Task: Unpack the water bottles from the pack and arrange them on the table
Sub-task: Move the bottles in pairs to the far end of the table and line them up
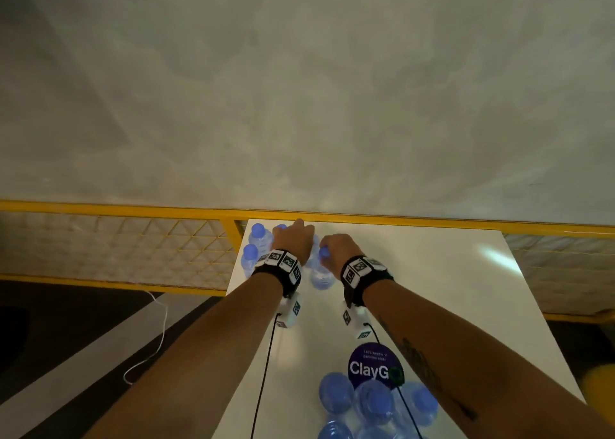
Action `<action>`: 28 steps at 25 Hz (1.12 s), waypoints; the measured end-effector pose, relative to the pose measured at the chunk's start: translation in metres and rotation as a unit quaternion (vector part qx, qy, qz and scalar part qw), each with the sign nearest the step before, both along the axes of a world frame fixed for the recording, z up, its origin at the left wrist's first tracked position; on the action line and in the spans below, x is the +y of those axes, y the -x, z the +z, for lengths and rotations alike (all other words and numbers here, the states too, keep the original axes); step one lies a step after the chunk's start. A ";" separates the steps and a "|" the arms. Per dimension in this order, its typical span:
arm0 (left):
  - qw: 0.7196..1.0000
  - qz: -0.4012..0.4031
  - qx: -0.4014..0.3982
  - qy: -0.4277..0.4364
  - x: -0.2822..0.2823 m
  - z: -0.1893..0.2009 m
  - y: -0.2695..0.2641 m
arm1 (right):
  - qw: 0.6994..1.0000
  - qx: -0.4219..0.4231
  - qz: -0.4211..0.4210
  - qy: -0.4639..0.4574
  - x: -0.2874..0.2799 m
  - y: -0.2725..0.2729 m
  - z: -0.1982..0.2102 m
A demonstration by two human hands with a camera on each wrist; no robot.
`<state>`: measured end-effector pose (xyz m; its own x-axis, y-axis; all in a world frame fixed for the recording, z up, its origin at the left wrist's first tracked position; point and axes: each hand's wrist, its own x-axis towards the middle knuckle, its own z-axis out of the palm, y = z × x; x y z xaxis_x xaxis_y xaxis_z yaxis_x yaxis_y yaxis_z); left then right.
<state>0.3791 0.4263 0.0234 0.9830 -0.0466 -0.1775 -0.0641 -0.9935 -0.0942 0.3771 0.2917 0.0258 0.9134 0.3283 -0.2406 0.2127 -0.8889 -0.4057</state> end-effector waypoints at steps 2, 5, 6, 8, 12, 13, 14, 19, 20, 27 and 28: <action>1.000 -0.002 -0.014 -0.014 0.004 -0.002 -0.003 | 1.000 -0.006 0.018 -0.009 0.011 -0.001 -0.002; 1.000 -0.002 -0.011 0.006 0.009 -0.001 -0.007 | 0.999 0.000 0.029 -0.038 0.021 -0.001 -0.006; 1.000 -0.003 -0.010 0.016 0.010 0.000 -0.008 | 0.998 0.004 0.026 -0.049 0.023 -0.001 -0.006; 0.999 -0.002 -0.010 0.034 0.009 0.001 -0.008 | 0.996 0.008 0.011 -0.083 0.027 0.001 -0.007; 0.999 0.002 0.012 0.043 0.013 0.001 -0.005 | 0.996 -0.001 0.006 -0.090 0.038 0.005 -0.006; 0.999 0.002 0.023 0.041 0.016 0.001 -0.005 | 0.996 0.001 0.004 -0.089 0.040 0.004 -0.005; 0.998 0.003 0.033 0.044 0.019 0.002 -0.003 | 0.997 0.008 0.003 -0.082 0.041 0.007 -0.003; 0.996 0.017 0.026 0.084 0.027 0.026 0.019 | 0.999 0.020 0.030 -0.020 0.018 0.027 0.017; 0.994 0.016 -0.005 0.110 0.026 0.032 0.032 | 0.999 0.022 0.044 -0.023 0.008 0.037 0.024; 0.936 -0.139 0.123 0.298 -0.018 0.038 0.199 | 0.977 0.124 0.173 0.004 -0.090 0.156 0.048; 0.939 -0.146 0.155 0.269 -0.025 0.033 0.217 | 0.974 0.145 0.172 0.027 -0.100 0.170 0.049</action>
